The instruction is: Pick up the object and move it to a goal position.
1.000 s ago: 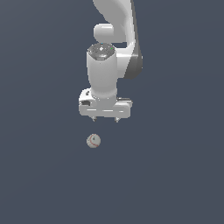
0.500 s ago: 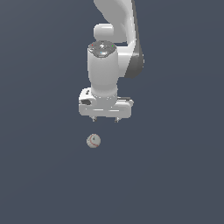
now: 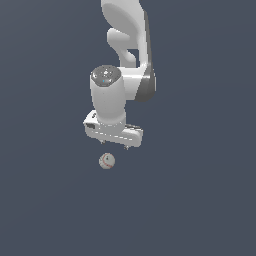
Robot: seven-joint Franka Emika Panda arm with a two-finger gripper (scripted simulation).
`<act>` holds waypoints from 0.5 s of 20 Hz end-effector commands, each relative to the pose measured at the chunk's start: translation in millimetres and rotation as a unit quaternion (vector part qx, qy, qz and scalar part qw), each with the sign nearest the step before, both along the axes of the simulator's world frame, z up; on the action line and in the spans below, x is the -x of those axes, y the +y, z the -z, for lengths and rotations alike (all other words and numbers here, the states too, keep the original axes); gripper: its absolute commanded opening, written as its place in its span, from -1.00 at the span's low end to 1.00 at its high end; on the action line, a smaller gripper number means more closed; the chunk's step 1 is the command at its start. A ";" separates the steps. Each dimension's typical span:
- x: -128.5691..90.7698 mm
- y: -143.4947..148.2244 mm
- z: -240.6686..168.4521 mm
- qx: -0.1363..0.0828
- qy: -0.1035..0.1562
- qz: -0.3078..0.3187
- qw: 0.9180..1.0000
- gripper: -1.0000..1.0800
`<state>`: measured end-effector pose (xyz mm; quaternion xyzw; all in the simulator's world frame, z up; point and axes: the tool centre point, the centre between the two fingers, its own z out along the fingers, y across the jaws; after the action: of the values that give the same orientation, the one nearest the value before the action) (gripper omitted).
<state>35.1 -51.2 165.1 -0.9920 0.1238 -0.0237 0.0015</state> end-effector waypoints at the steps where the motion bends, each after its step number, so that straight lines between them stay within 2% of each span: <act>1: -3.6 -10.3 15.0 -0.002 0.006 0.036 0.999 0.92; 10: -11.2 -38.8 57.1 -0.005 0.020 0.135 0.991 0.92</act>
<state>45.2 -86.5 113.2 -0.9698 0.2440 -0.0047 0.0012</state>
